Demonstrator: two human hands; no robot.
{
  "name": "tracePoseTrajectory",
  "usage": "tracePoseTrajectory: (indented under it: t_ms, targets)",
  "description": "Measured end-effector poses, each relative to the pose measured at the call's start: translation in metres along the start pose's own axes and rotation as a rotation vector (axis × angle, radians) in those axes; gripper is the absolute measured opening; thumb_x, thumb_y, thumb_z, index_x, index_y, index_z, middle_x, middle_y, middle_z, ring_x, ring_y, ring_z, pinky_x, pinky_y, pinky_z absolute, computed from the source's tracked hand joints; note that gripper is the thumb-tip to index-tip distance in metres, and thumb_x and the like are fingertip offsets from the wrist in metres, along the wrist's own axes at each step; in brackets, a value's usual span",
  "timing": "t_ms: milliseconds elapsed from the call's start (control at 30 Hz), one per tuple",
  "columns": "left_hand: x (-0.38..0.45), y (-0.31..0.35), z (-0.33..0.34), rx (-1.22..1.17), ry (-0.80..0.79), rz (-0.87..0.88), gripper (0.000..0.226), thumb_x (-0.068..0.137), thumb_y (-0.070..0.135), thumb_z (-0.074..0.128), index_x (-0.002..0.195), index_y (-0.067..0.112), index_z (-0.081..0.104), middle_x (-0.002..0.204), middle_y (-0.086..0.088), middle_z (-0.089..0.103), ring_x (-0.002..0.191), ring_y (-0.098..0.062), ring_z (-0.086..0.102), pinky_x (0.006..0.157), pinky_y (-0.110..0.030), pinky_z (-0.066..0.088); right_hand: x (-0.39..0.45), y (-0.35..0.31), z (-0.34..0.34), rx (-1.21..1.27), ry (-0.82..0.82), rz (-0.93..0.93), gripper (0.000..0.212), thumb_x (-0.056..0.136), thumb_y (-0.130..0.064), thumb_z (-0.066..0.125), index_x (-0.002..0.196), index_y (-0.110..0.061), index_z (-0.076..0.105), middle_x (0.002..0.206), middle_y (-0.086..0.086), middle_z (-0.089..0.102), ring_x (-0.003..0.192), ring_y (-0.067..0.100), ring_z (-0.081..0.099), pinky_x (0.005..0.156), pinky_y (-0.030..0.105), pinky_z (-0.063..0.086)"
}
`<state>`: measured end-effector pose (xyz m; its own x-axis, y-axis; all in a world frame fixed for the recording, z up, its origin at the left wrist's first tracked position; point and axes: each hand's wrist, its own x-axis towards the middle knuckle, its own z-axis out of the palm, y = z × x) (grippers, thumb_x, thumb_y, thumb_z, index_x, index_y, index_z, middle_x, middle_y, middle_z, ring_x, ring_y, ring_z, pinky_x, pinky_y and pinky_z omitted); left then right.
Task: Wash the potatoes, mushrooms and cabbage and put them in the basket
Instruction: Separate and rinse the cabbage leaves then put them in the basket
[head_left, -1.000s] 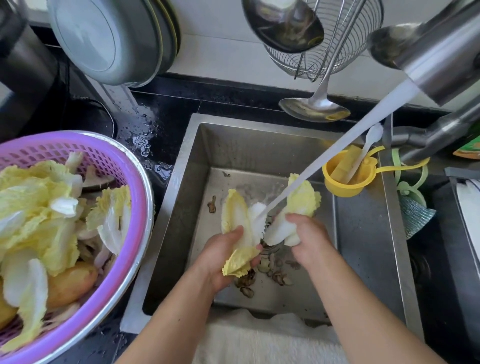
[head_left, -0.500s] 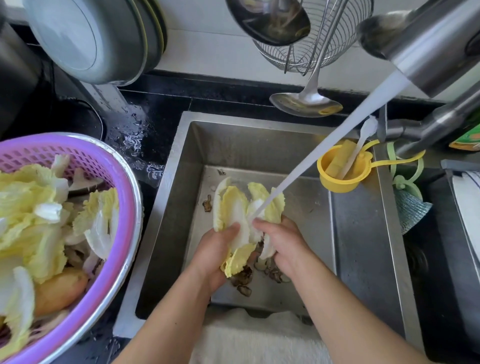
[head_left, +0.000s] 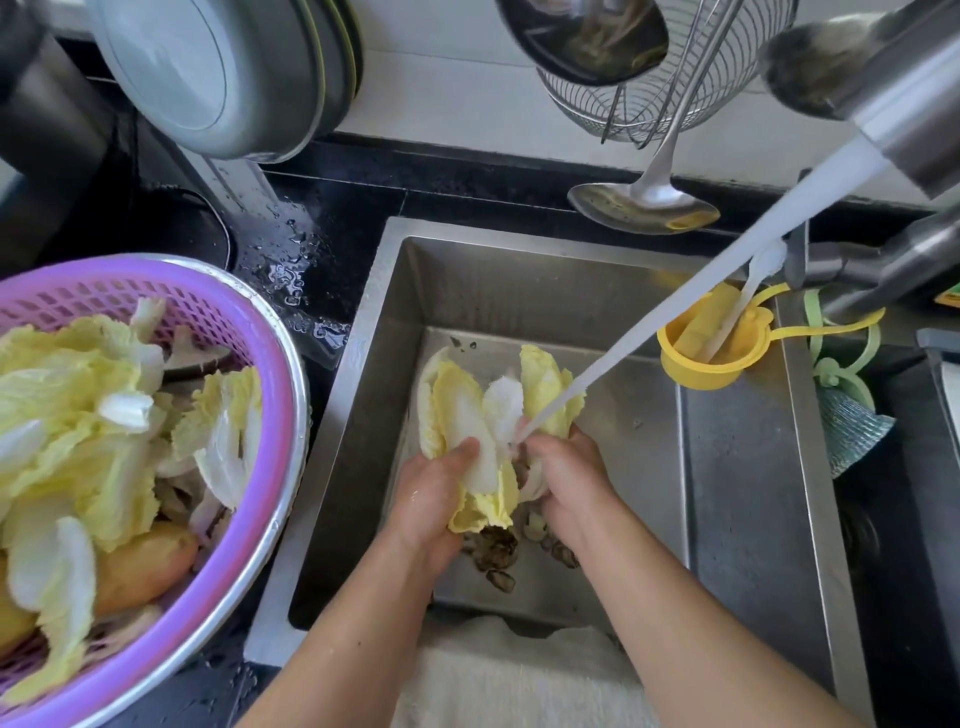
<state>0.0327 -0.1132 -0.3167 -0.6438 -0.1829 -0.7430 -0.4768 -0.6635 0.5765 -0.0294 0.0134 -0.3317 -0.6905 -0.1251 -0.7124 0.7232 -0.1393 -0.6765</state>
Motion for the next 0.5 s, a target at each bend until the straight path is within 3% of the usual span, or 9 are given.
tracePoseTrajectory:
  t_ms: [100,167,233,367,500]
  targets:
    - [0.000,0.000,0.000,0.021,-0.055,-0.022,0.026,0.103,0.008,0.060,0.128,0.007,0.068,0.116,-0.017,0.077,0.105,-0.034,0.076,0.086,-0.044,0.059,0.003,-0.005,-0.004,-0.033,-0.020,0.014,0.031,0.089,-0.030,0.080,0.117,-0.021,0.070,0.104,0.001,0.080,0.100,0.026,0.074,0.091,0.048,0.059]
    - [-0.001,-0.002,0.001,0.078,-0.101,-0.054,0.026,0.103,0.008,0.060,0.128,0.007,0.068,0.115,-0.017,0.077,0.101,-0.032,0.076,0.079,-0.040,0.060,0.004,-0.011,-0.006,-0.090,-0.054,-0.024,0.029,0.089,-0.023,0.080,0.117,-0.021,0.071,0.107,0.001,0.079,0.105,0.025,0.074,0.097,0.049,0.057]
    - [-0.002,-0.004,0.003,0.133,-0.093,-0.069,0.025,0.101,0.009,0.063,0.125,0.007,0.070,0.111,-0.017,0.078,0.095,-0.031,0.077,0.073,-0.038,0.059,0.004,-0.017,-0.010,-0.122,-0.005,-0.093,0.026,0.089,-0.010,0.078,0.112,-0.019,0.073,0.104,0.002,0.080,0.098,0.021,0.076,0.093,0.045,0.060]
    - [0.001,-0.005,0.003,0.205,-0.053,-0.052,0.024,0.101,0.009,0.064,0.123,0.008,0.071,0.109,-0.014,0.079,0.101,-0.035,0.076,0.085,-0.045,0.061,0.000,-0.020,-0.018,-0.082,0.118,-0.173,0.023,0.091,-0.010,0.075,0.106,-0.026,0.070,0.101,-0.005,0.079,0.097,0.014,0.074,0.087,0.035,0.058]
    - [-0.003,-0.005,0.006,0.318,-0.090,-0.040,0.025,0.102,0.010,0.061,0.125,0.007,0.070,0.111,-0.015,0.079,0.105,-0.036,0.075,0.091,-0.050,0.061,-0.009,-0.015,-0.018,-0.142,-0.047,-0.063,0.029,0.091,-0.018,0.078,0.119,-0.023,0.070,0.109,-0.003,0.079,0.103,0.018,0.075,0.092,0.041,0.058]
